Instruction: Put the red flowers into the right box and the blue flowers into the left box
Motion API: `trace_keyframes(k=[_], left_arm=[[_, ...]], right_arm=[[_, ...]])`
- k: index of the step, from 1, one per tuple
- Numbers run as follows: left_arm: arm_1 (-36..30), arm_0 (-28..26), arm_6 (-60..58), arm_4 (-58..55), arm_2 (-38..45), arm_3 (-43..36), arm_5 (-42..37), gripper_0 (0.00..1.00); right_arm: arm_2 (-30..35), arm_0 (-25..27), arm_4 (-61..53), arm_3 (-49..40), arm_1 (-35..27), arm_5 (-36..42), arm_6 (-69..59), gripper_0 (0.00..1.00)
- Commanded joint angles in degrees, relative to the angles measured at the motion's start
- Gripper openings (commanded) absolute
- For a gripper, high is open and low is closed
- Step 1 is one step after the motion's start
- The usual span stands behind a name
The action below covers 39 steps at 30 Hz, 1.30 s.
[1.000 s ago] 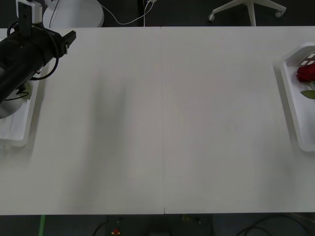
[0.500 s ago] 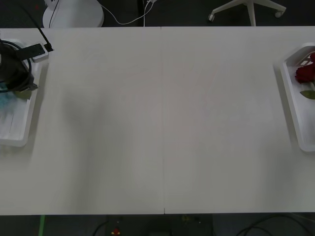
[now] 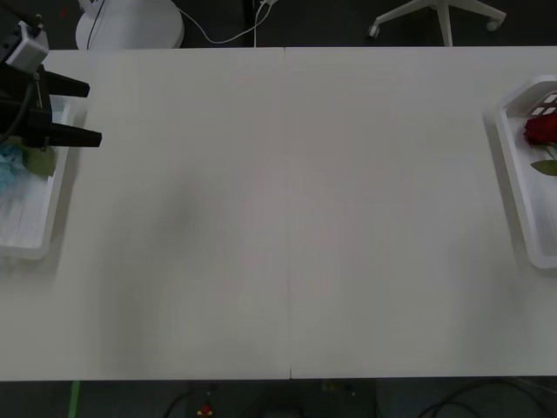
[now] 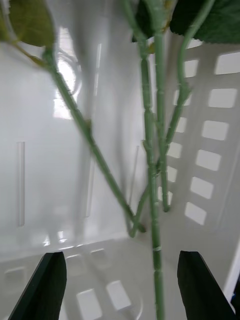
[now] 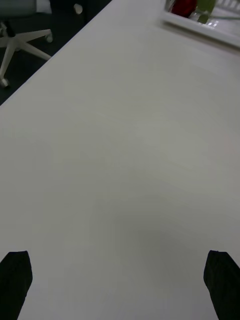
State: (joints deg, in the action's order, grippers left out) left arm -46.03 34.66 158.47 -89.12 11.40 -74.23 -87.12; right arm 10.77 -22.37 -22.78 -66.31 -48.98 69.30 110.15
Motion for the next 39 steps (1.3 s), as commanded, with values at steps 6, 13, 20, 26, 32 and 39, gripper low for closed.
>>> trace_keyframes(k=[6, 13, 20, 26, 32, 39], left_arm=[[-1.69, -1.00, -3.47, -12.13, -10.87, -2.76, 1.95, 1.00], [-4.77, -0.74, -3.47, -16.00, -18.34, -2.76, 4.67, 1.00], [-6.35, 1.02, -3.47, -16.70, -23.18, -2.76, 6.52, 1.00], [-6.44, 1.02, -3.47, -17.41, -24.76, -2.76, 8.54, 1.00], [-6.44, 1.02, -3.47, -17.41, -24.76, -2.76, 8.54, 1.00], [-6.44, 1.02, -3.47, -17.41, -24.76, -2.76, 8.54, 1.00]], right_arm=[[1.62, -8.30, -18.52, -3.82, -6.83, 14.20, 13.95, 0.64], [-3.92, -7.33, -32.24, -15.43, -7.01, 15.43, 23.62, 0.65], [-9.28, -7.33, -49.81, -20.96, -7.10, 14.55, 31.00, 0.65], [-15.17, -7.69, -63.17, -21.67, -7.10, 9.80, 38.12, 0.65], [-20.53, -9.88, -70.03, -24.48, -7.01, 4.35, 44.85, 0.65], [-23.43, -11.11, -74.51, -26.41, -5.34, -1.01, 44.85, 0.65]])
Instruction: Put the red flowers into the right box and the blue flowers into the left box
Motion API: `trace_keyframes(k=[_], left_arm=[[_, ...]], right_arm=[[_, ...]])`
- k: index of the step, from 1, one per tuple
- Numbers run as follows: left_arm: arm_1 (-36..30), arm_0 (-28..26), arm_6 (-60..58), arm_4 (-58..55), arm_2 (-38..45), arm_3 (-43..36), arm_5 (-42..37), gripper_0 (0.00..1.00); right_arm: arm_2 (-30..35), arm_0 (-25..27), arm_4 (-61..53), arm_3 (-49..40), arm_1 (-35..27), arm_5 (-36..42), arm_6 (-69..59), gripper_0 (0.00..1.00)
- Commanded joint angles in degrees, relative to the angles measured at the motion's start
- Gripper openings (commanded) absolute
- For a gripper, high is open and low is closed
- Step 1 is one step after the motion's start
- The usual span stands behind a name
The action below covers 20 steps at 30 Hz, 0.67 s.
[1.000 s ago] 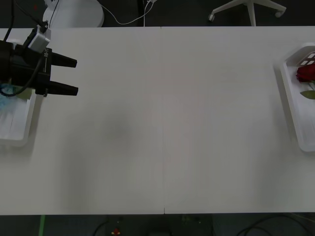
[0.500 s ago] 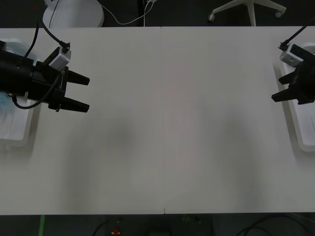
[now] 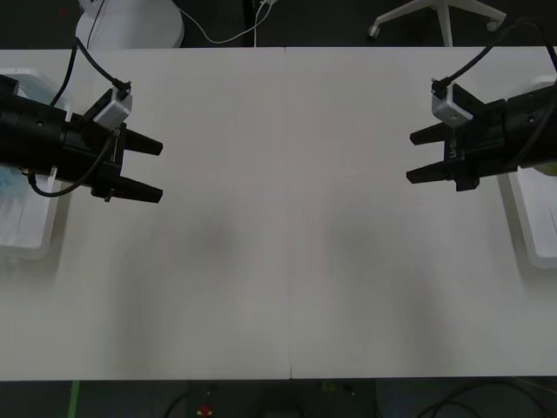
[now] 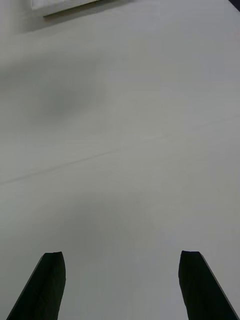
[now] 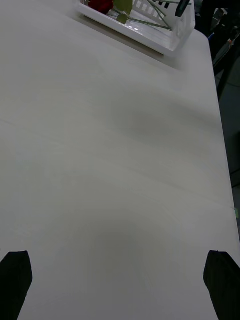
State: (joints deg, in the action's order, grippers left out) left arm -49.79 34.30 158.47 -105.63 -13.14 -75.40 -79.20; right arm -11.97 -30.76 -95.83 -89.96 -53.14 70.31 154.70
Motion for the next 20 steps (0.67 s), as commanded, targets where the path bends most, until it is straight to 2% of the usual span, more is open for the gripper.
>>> trace_keyframes(k=[1, 14, 16, 20], left_arm=[[-2.68, 1.38, -3.47, -0.89, -0.22, -1.59, 0.62, 1.00], [-2.68, 1.38, -3.47, -0.89, -0.22, -1.59, 0.62, 1.00], [-2.68, 1.38, -3.47, -0.89, -0.22, -1.59, 0.62, 1.00], [-2.68, 1.38, -3.47, -0.89, -0.22, -1.59, 0.62, 1.00]], right_arm=[[-0.69, -2.73, -1.47, -2.77, -0.91, -2.11, 0.30, 0.65], [-0.78, -3.26, -1.03, -3.73, 0.05, -2.55, 0.30, 0.65], [-0.78, -3.26, -0.68, -3.73, 0.14, -2.55, 0.30, 0.71], [-0.78, -3.61, -0.50, -3.73, 0.41, -2.64, 0.30, 0.94]])
